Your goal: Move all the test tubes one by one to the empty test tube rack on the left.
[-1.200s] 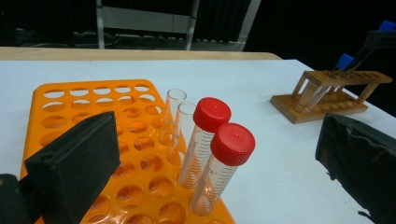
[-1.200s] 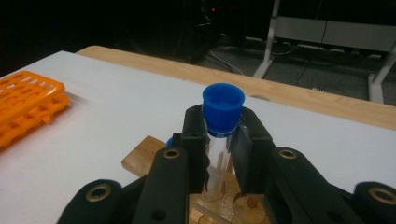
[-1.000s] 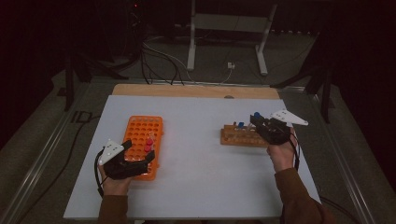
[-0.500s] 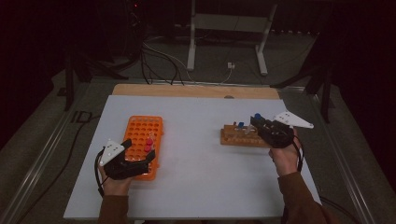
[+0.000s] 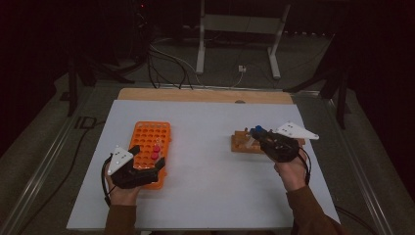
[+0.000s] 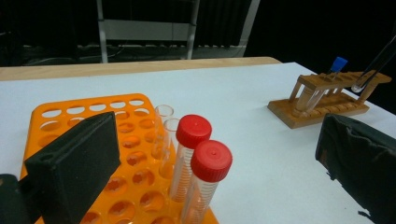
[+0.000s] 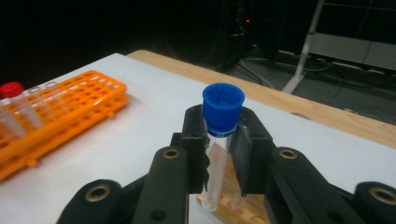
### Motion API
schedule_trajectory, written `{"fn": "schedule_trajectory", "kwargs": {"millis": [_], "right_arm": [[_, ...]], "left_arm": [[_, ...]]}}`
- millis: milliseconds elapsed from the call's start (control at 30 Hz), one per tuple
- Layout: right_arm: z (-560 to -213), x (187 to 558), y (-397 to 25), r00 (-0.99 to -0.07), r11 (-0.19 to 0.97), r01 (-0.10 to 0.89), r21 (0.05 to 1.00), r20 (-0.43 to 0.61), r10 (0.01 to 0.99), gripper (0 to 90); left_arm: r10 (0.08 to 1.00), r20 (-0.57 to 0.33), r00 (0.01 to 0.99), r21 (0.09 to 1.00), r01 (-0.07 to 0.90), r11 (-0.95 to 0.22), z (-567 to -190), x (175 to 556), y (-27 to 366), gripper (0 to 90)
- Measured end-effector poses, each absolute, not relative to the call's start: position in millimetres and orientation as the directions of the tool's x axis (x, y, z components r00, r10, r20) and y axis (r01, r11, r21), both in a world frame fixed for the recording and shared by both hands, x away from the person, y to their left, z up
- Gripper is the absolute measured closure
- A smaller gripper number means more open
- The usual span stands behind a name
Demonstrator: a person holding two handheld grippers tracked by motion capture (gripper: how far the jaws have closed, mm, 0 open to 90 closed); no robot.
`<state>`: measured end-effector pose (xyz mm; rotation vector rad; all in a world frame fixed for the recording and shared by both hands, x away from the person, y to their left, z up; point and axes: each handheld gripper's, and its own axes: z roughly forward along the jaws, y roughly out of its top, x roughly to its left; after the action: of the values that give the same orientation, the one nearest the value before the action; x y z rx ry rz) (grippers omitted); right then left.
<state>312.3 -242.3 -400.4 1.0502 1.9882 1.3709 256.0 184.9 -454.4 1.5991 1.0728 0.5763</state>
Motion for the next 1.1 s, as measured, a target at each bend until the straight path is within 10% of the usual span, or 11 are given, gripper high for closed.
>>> {"fn": "schedule_trajectory", "kwargs": {"millis": [1100], "right_arm": [[-405.4,290.2,-170.5,-0.740,0.276,0.315,0.908,0.053,0.670,76.2]], "left_arm": [[0.807,-0.088,0.584,0.946,0.303,-0.116,-446.4,250.4,133.8,1.4]]}}
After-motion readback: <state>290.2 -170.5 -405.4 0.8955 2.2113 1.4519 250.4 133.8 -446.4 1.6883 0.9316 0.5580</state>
